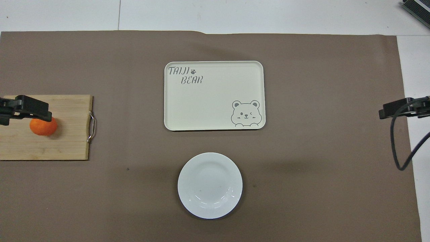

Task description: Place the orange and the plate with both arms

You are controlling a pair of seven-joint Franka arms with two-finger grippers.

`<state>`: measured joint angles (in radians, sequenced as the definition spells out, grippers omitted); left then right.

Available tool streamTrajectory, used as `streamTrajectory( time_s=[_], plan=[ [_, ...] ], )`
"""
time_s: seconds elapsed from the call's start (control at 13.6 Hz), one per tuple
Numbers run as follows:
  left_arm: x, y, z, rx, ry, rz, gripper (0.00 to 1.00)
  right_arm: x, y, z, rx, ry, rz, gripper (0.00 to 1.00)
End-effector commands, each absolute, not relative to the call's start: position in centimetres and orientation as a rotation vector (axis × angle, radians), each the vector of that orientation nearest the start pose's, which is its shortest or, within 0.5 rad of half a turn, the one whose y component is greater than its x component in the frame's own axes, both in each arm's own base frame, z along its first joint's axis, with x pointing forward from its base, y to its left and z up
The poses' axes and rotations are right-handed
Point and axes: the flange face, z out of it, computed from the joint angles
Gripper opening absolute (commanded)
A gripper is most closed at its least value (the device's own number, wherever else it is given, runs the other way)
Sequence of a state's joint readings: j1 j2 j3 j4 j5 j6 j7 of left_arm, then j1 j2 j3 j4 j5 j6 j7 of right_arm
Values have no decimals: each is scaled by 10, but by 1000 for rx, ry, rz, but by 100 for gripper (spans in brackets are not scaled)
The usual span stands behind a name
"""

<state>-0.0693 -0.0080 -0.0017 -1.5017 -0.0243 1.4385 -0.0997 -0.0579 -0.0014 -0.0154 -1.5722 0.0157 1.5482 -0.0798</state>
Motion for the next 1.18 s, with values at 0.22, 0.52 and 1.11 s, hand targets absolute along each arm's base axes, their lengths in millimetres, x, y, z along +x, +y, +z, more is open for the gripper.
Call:
streamTrajectory(
  time_s=[0.22,0.52,1.11],
  plan=[
    [534,-39,653,-3150,-41,94,100,546,-45,624,-3128,-24,34,100],
    [535,-40,654,-3151,-43,86,100,545,-50,624,-3133,-12,35,100],
    [533,-39,652,-3148,-50,110,100,546,-39,624,-3127,-46,29,100]
  ],
)
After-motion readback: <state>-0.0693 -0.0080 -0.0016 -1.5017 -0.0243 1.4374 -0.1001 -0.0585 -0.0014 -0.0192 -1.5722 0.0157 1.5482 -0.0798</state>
